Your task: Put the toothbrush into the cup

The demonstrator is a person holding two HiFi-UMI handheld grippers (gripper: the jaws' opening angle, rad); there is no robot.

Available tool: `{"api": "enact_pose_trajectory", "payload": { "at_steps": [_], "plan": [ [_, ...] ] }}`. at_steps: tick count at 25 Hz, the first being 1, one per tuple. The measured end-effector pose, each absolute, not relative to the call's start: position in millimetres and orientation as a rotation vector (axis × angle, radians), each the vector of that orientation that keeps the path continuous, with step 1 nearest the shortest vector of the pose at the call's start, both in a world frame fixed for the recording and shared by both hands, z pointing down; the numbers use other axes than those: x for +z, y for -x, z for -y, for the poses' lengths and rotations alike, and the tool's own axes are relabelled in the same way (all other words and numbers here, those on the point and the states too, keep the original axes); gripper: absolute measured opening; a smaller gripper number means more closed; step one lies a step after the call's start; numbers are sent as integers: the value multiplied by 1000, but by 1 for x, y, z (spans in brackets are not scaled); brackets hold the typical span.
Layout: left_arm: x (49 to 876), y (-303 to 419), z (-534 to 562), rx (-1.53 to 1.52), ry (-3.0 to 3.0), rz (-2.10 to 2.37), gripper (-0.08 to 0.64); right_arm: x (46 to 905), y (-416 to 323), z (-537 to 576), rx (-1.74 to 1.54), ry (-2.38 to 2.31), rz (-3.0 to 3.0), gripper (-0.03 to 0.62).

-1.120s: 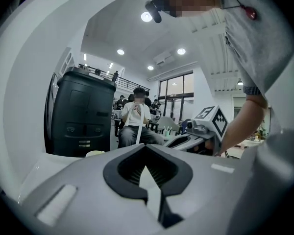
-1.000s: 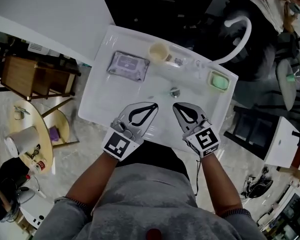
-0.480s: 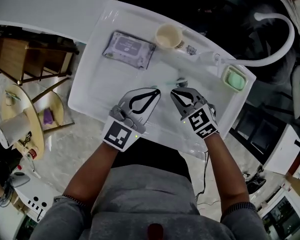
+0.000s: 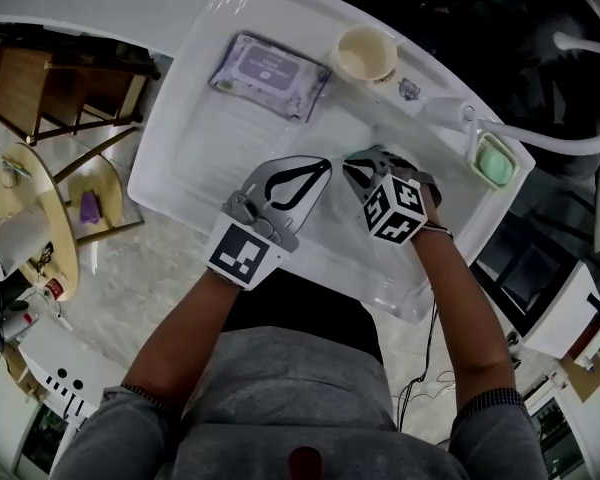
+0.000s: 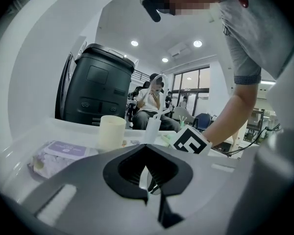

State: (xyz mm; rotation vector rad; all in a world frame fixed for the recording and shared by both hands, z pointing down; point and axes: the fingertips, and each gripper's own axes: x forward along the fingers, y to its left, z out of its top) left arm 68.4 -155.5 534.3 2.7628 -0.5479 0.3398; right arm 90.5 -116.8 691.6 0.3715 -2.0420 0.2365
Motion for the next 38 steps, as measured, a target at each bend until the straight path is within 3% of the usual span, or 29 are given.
{"api": "enact_pose_trajectory", "payload": {
  "at_steps": [15, 24, 28, 38],
  "plan": [
    [549, -62, 164, 326, -2720, 617, 8, 758, -83, 110, 127, -10, 1880, 98],
    [552, -51, 168, 312, -2691, 683, 8, 781, -78, 113, 67, 84, 1838, 98],
    [551, -45, 171, 303, -2676, 715, 8, 782, -78, 116, 30, 109, 1814, 54],
    [543, -40, 169, 315, -2670, 749, 8, 783, -77, 117, 42, 71, 1782, 31]
  ]
}}
